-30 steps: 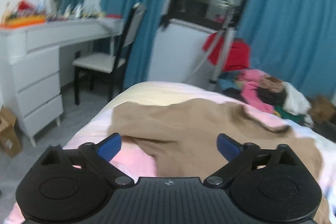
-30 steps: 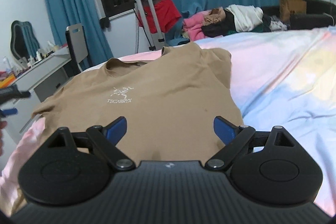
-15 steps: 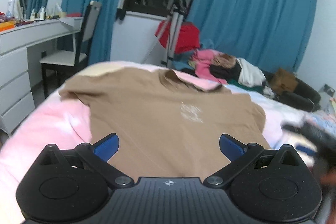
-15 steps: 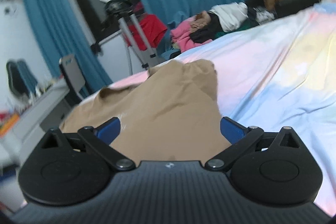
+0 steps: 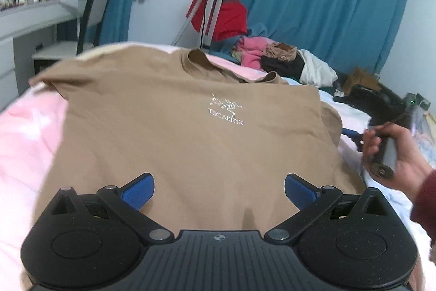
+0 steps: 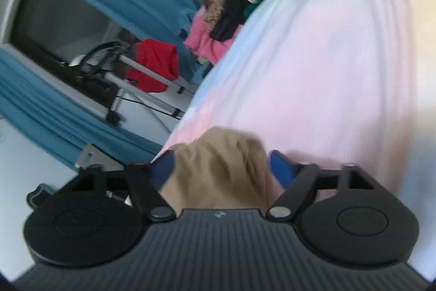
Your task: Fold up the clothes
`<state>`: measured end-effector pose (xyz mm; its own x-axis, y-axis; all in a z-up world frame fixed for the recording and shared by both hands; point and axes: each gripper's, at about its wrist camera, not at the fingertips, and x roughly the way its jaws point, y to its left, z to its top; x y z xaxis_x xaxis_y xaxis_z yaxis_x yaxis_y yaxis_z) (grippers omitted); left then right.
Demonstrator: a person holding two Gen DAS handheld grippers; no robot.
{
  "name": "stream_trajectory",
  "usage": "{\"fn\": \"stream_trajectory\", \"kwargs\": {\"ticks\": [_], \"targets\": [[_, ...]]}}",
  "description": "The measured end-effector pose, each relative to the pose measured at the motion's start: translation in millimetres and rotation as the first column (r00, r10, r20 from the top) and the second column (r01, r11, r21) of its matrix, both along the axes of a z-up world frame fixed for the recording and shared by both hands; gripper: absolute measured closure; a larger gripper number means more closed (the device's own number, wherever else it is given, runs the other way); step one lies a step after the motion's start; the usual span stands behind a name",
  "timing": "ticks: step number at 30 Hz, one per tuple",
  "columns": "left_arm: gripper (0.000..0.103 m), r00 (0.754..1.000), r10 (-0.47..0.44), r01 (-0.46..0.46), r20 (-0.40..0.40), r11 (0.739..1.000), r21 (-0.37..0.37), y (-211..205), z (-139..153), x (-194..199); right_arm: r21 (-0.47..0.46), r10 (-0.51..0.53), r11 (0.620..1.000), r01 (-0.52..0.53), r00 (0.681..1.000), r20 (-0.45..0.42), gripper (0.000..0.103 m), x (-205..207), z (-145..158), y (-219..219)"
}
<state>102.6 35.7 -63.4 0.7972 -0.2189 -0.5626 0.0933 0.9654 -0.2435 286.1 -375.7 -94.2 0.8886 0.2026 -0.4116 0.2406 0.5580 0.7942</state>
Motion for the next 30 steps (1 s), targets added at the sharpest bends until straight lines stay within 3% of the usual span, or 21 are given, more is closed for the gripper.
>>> {"fn": "stream_trajectory", "kwargs": {"ticks": [2,3,5,8,11,13,15,18,19,21,23,26,30], "targets": [[0.000,1.000,-0.002,0.002,-0.019,1.000,-0.005,0.7,-7.5,11.2,-0.046,0.028,0.999,-0.030,0.999,-0.043,0.043,22.9,-2.6,5.9],[0.000,1.000,0.004,-0.005,-0.028,1.000,-0.008,1.7,-9.5,15.4,-0.095,0.037,0.995,-0.042,0.998,-0.051,0.059,28.2,0.0,11.4],[0.000,0.999,0.020,-0.021,-0.041,0.999,-0.025,5.1,-11.7,21.7,-0.212,0.048,0.976,-0.055,0.998,-0.035,0.081,30.3,9.2,24.5],[0.000,0.999,0.045,-0.047,-0.029,0.997,-0.066,17.0,-7.2,22.7,-0.381,0.162,0.914,-0.141,0.987,0.023,0.085,19.2,23.0,58.7],[0.000,0.997,0.076,-0.076,-0.003,0.993,-0.087,28.8,-0.1,17.0,-0.597,0.339,0.754,-0.272,0.941,-0.001,0.085,1.8,27.8,114.6],[0.000,0.996,0.090,-0.089,0.006,0.991,-0.101,35.6,3.8,12.4,-0.670,0.433,0.658,-0.343,0.901,-0.037,0.085,-13.9,24.0,146.7],[0.000,0.995,0.102,-0.099,0.016,0.989,-0.109,41.7,7.7,8.1,-0.688,0.484,0.614,-0.387,0.873,-0.060,0.083,-27.8,20.6,167.0],[0.000,0.993,0.113,-0.109,0.030,0.988,-0.108,47.7,12.1,3.5,-0.693,0.524,0.588,-0.417,0.849,-0.066,0.082,-44.9,18.5,178.3],[0.000,0.993,0.115,-0.111,0.033,0.988,-0.107,49.6,13.1,2.3,-0.690,0.536,0.587,-0.423,0.842,-0.060,0.079,-49.2,19.4,178.0],[0.000,0.992,0.119,-0.115,0.029,0.987,-0.114,51.0,12.8,1.0,-0.674,0.561,0.597,-0.436,0.827,-0.038,0.065,-56.4,24.0,173.2],[0.000,0.993,0.120,-0.117,0.019,0.985,-0.123,50.2,11.4,0.2,-0.643,0.577,0.628,-0.438,0.816,0.008,0.038,-62.0,29.7,164.4],[0.000,0.993,0.116,-0.114,0.013,0.986,-0.118,46.9,8.0,-0.7,-0.540,0.544,0.745,-0.390,0.825,0.155,0.033,-61.6,38.4,138.3],[0.000,0.993,0.116,-0.115,0.003,0.986,-0.118,43.8,3.3,1.6,-0.409,0.386,0.874,-0.264,0.888,0.252,0.034,-58.0,39.2,96.5]]}}
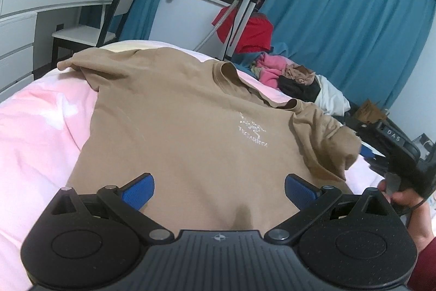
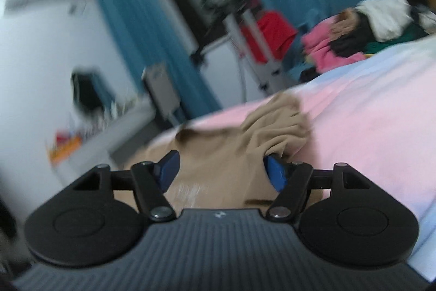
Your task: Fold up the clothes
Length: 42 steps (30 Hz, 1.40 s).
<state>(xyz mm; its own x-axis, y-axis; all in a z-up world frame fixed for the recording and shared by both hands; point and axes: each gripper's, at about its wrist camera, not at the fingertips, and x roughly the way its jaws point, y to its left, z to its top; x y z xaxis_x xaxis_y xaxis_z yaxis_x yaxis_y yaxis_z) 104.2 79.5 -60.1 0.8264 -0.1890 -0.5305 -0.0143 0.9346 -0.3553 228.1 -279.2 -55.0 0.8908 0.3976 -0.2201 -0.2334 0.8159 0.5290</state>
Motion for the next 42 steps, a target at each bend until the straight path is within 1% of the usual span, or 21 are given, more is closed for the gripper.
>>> {"fn": "stream_trajectory", "kwargs": {"ticks": [2,3,6,9,11,12,14,17,19,22,24,26,27,28,29,31,33,37,39,41,42], "targets": [[0.000,1.000,-0.003,0.003,-0.008,1.000,0.001,-0.9,-2.5,2.0,0.041,-0.097,0.994,0.098,0.994,-0.043,0.032,2.0,-7.6,-20.3],[0.000,1.000,-0.004,0.004,-0.012,1.000,0.003,-1.8,-3.6,3.0,0.080,-0.131,0.987,0.136,0.989,-0.065,0.032,2.9,-13.1,-31.9],[0.000,1.000,-0.012,0.012,-0.019,1.000,0.011,-4.8,-6.5,4.7,0.217,-0.230,0.943,0.254,0.964,-0.131,0.032,0.4,-31.3,-64.7],[0.000,1.000,-0.016,0.016,-0.026,1.000,0.026,-8.0,-9.9,5.9,0.278,-0.296,0.893,0.354,0.927,-0.230,0.033,3.2,-49.3,-84.9],[0.000,0.999,-0.013,0.014,-0.034,1.000,0.028,-8.5,-11.7,7.1,0.285,-0.289,0.885,0.368,0.915,-0.282,0.036,7.9,-59.5,-88.8],[0.000,0.999,-0.011,0.012,-0.038,1.000,0.027,-8.7,-12.4,7.7,0.287,-0.274,0.887,0.362,0.913,-0.304,0.037,10.8,-64.3,-87.9],[0.000,0.999,-0.009,0.010,-0.042,1.000,0.029,-9.1,-13.5,8.5,0.262,-0.233,0.911,0.319,0.921,-0.313,0.038,17.5,-65.7,-79.3],[0.000,0.999,-0.011,0.013,-0.044,0.999,0.037,-10.5,-14.3,8.4,0.184,-0.147,0.961,0.205,0.947,-0.285,0.036,27.1,-56.3,-55.3],[0.000,0.999,-0.016,0.018,-0.043,0.999,0.042,-11.8,-14.9,8.2,0.134,-0.085,0.983,0.124,0.961,-0.265,0.035,38.2,-49.2,-39.3],[0.000,0.999,-0.025,0.027,-0.041,0.998,0.059,-14.5,-16.1,7.7,0.034,-0.005,0.999,0.015,0.961,-0.275,0.033,48.7,-44.6,-4.0],[0.000,0.999,-0.029,0.032,-0.039,0.997,0.069,-15.8,-16.7,7.9,-0.065,0.003,0.998,-0.021,0.965,-0.260,0.035,46.6,-40.6,15.7],[0.000,0.999,-0.028,0.031,-0.039,0.997,0.071,-15.6,-17.2,8.8,-0.144,-0.008,0.989,-0.023,0.977,-0.211,0.057,41.2,-34.7,26.7],[0.000,0.999,-0.028,0.031,-0.038,0.997,0.071,-15.4,-17.4,9.0,-0.164,-0.025,0.986,-0.009,0.978,-0.207,0.075,41.2,-31.1,27.4],[0.000,0.999,-0.028,0.030,-0.038,0.997,0.072,-15.0,-17.6,9.3,-0.174,-0.054,0.985,0.017,0.977,-0.206,0.084,40.9,-27.0,25.1],[0.000,0.999,-0.027,0.030,-0.039,0.997,0.072,-14.5,-17.7,9.4,-0.169,-0.080,0.984,0.047,0.977,-0.197,0.087,38.7,-22.1,20.0],[0.000,0.999,-0.026,0.029,-0.038,0.997,0.071,-13.8,-17.5,9.1,-0.157,-0.146,0.980,0.119,0.974,-0.172,0.088,31.2,-11.4,5.8],[0.000,0.999,-0.025,0.028,-0.038,0.997,0.070,-13.3,-17.2,8.4,-0.137,-0.240,0.966,0.219,0.958,-0.159,0.089,22.2,-3.5,-16.6],[0.000,0.999,-0.025,0.028,-0.033,0.997,0.070,-13.6,-15.6,6.7,-0.018,-0.396,0.917,0.398,0.906,-0.151,0.092,-7.0,2.7,-67.3],[0.000,0.999,-0.027,0.030,-0.032,0.997,0.071,-13.4,-15.1,6.5,0.010,-0.475,0.875,0.484,0.862,-0.176,0.092,-18.4,-3.7,-89.8],[0.000,0.999,-0.028,0.030,-0.032,0.997,0.073,-12.6,-14.7,6.6,0.032,-0.535,0.830,0.557,0.811,-0.236,0.092,-28.1,-17.3,-113.7],[0.000,0.999,-0.027,0.029,-0.031,0.997,0.074,-12.0,-14.4,6.7,0.063,-0.544,0.813,0.579,0.793,-0.274,0.092,-31.5,-27.0,-125.0]]}}
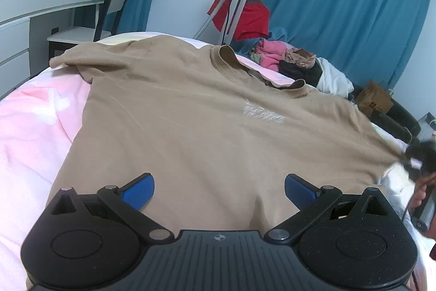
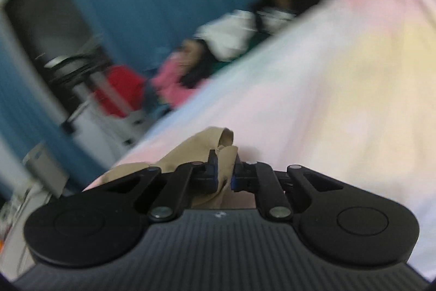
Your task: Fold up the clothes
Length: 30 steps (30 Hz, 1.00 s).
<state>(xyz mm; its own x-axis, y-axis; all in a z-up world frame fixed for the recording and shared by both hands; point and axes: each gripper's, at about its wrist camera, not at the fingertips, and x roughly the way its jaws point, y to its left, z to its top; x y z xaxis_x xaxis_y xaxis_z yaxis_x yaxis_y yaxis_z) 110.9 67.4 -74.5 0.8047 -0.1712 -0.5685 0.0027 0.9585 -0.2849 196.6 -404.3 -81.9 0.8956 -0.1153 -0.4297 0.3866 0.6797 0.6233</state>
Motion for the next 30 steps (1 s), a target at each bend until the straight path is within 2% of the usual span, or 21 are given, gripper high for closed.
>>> {"fn": "stream_trajectory", "kwargs": {"ticks": [4,7,9,10,11,13,15,18,20,22,24,27,30], "targets": [[0.000,1.000,0.002,-0.002,-0.002,1.000,0.003,2.4,0.6,0.4,0.182,-0.034,0.983,0.033,0.999,0.004,0.089,-11.1,-36.5,-26.1],[0.000,1.000,0.005,-0.005,-0.008,1.000,0.003,5.2,0.4,1.3,0.347,-0.039,0.938,0.015,0.997,0.064,0.084,-16.2,-52.9,-35.0],[0.000,1.000,0.001,-0.001,-0.011,1.000,0.002,6.1,0.4,1.2,0.385,-0.036,0.923,-0.008,0.994,0.106,0.053,-18.5,-54.0,-37.7],[0.000,1.000,-0.001,0.001,-0.011,1.000,0.003,6.1,0.5,1.2,0.387,-0.027,0.922,-0.027,0.991,0.133,0.023,-18.4,-52.4,-36.7],[0.000,1.000,-0.004,0.004,-0.012,1.000,0.005,5.8,0.6,1.1,0.383,-0.013,0.922,-0.052,0.986,0.165,0.012,-17.4,-50.1,-34.2],[0.000,1.000,-0.010,0.010,-0.012,1.000,0.010,5.0,0.8,0.9,0.374,0.023,0.921,-0.107,0.974,0.224,0.011,-14.4,-46.6,-29.4],[0.000,1.000,-0.016,0.016,-0.012,1.000,0.019,3.8,0.5,0.3,0.359,0.063,0.922,-0.144,0.971,0.230,0.011,-6.6,-45.8,-23.9],[0.000,1.000,-0.016,0.017,-0.017,0.999,0.027,3.6,-1.6,-0.8,0.292,0.054,0.952,-0.094,0.988,0.143,0.015,11.5,-45.3,-18.1],[0.000,1.000,-0.017,0.017,-0.024,0.999,0.030,3.8,-3.4,-0.2,0.251,0.053,0.965,-0.077,0.993,0.101,0.027,20.5,-46.3,-22.0],[0.000,0.999,-0.019,0.020,-0.033,0.999,0.032,2.9,-5.2,1.9,0.185,0.047,0.981,-0.053,0.998,0.036,0.035,28.3,-44.5,-27.4],[0.000,0.999,-0.028,0.029,-0.039,0.999,0.032,0.9,-6.4,3.7,0.135,0.030,0.990,-0.037,0.998,0.056,0.035,26.2,-39.0,-35.9],[0.000,0.998,-0.047,0.048,-0.037,0.998,0.048,-3.4,-7.2,4.8,0.166,0.085,0.981,-0.102,0.991,0.106,0.035,34.0,-34.3,-51.5],[0.000,0.998,-0.059,0.061,-0.035,0.996,0.067,-7.1,-8.0,5.6,0.186,0.224,0.953,-0.238,0.970,0.096,0.035,53.1,-32.1,-51.5]]}}
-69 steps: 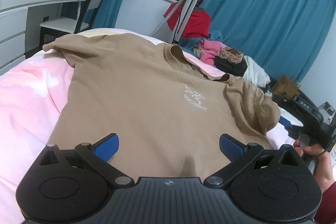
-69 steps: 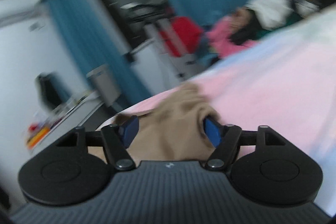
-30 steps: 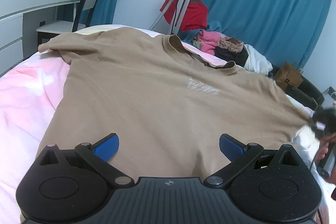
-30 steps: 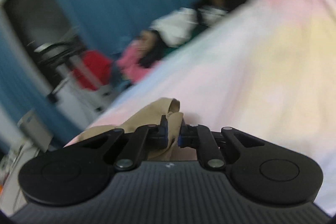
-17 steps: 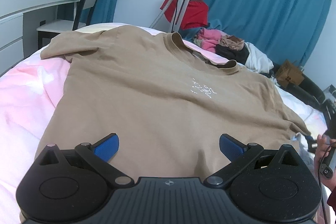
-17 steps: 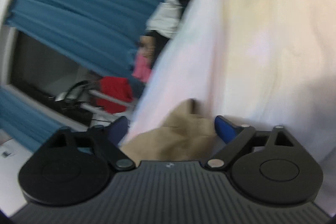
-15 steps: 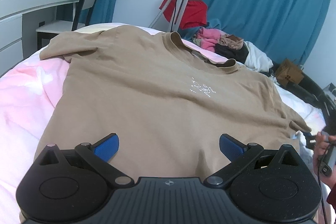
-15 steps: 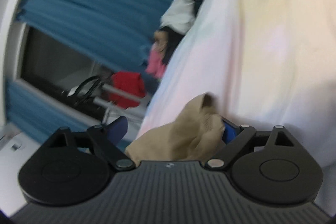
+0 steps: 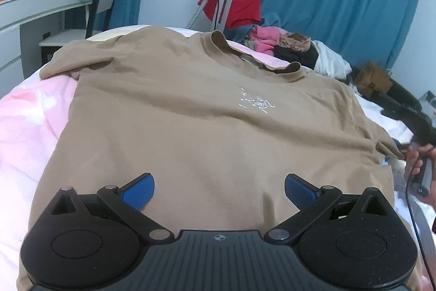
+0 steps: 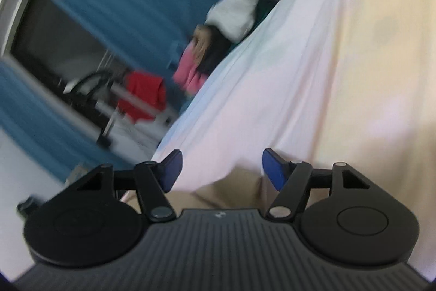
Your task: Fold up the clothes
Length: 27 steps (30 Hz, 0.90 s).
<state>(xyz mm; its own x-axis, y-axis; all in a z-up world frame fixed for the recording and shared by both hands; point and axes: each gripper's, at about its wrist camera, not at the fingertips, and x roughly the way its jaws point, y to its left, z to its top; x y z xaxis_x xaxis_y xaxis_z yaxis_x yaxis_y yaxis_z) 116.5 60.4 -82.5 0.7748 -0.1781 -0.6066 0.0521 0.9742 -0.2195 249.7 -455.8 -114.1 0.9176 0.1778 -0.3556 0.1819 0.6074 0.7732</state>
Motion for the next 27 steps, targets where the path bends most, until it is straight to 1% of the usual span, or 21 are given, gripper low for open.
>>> {"fn": "stream_trajectory", "kwargs": {"ticks": [1,2,3,4,5,6,7,9,10,12,13,15,18,20,21,22,24,26,27], "targets": [[0.000,1.000,-0.001,0.001,-0.003,1.000,0.000,-0.4,-0.5,0.5,-0.013,0.067,0.998,-0.067,0.998,-0.019,0.035,7.9,-0.3,5.0],[0.000,1.000,-0.002,0.002,-0.007,1.000,0.000,-0.7,-1.0,1.1,-0.062,0.114,0.991,-0.117,0.992,-0.054,0.036,15.6,0.0,13.7],[0.000,1.000,-0.001,0.001,-0.010,1.000,0.001,-1.0,-1.6,1.4,-0.138,0.132,0.980,-0.145,0.986,-0.101,0.047,22.9,1.7,23.7],[0.000,1.000,-0.001,0.001,-0.013,1.000,0.002,-1.2,-2.2,1.8,-0.181,0.127,0.972,-0.150,0.983,-0.130,0.074,26.8,3.5,28.7],[0.000,1.000,0.000,0.000,-0.015,1.000,0.005,-1.3,-2.5,2.3,-0.198,0.105,0.971,-0.133,0.984,-0.143,0.083,27.6,5.4,29.6],[0.000,1.000,0.001,-0.001,-0.016,1.000,0.008,-1.4,-2.8,2.8,-0.215,0.084,0.970,-0.116,0.984,-0.156,0.086,28.5,7.2,30.4],[0.000,1.000,0.002,-0.001,-0.018,1.000,0.010,-1.4,-2.9,3.3,-0.215,0.058,0.973,-0.086,0.989,-0.136,0.089,26.0,10.8,28.3],[0.000,1.000,0.001,-0.001,-0.014,1.000,0.008,-0.6,-2.1,3.9,-0.196,-0.007,0.981,-0.001,0.999,-0.042,0.091,15.8,21.6,20.2],[0.000,1.000,-0.001,0.001,-0.011,1.000,0.009,-0.4,-1.7,4.1,-0.202,-0.046,0.978,0.046,0.999,0.004,0.091,11.1,28.4,17.4],[0.001,1.000,-0.002,0.002,-0.004,1.000,0.017,-1.0,-1.3,4.7,-0.210,-0.125,0.968,0.140,0.988,0.086,0.091,2.4,40.3,12.5],[0.001,1.000,-0.003,0.003,-0.002,1.000,0.020,-1.4,-1.1,5.1,-0.209,-0.160,0.962,0.178,0.982,0.103,0.089,-1.4,42.8,10.0],[0.001,1.000,-0.004,0.004,0.004,1.000,0.025,-2.1,-0.3,5.5,-0.171,-0.213,0.958,0.228,0.972,0.102,0.089,-8.2,42.4,1.9],[0.001,1.000,-0.010,0.009,0.022,0.999,0.040,-3.7,2.3,4.3,-0.097,-0.260,0.958,0.271,0.960,0.107,0.087,-12.3,41.4,-10.5],[0.001,0.999,-0.016,0.014,0.037,0.998,0.058,-5.0,4.0,3.1,-0.050,-0.267,0.961,0.271,0.961,0.071,0.073,-8.8,41.9,-9.3],[0.001,0.999,-0.019,0.016,0.042,0.998,0.064,-5.8,4.7,2.3,-0.032,-0.256,0.966,0.258,0.965,0.053,0.055,-8.8,42.4,-6.2],[0.001,0.999,-0.022,0.019,0.044,0.998,0.065,-6.1,5.3,1.4,-0.028,-0.246,0.969,0.247,0.968,0.046,0.032,-14.1,44.9,-2.5],[0.001,0.998,-0.029,0.026,0.052,0.997,0.066,-6.0,7.5,-0.6,-0.045,-0.234,0.971,0.236,0.971,0.045,0.012,-30.6,52.7,5.2],[0.001,0.997,-0.035,0.031,0.067,0.997,0.066,-4.5,11.1,-4.5,-0.047,-0.211,0.976,0.214,0.976,0.049,0.007,-46.2,59.2,11.2],[0.001,0.997,-0.040,0.036,0.070,0.997,0.064,-3.5,12.4,-6.3,-0.025,-0.190,0.981,0.191,0.981,0.038,0.008,-52.8,59.4,12.7]]}}
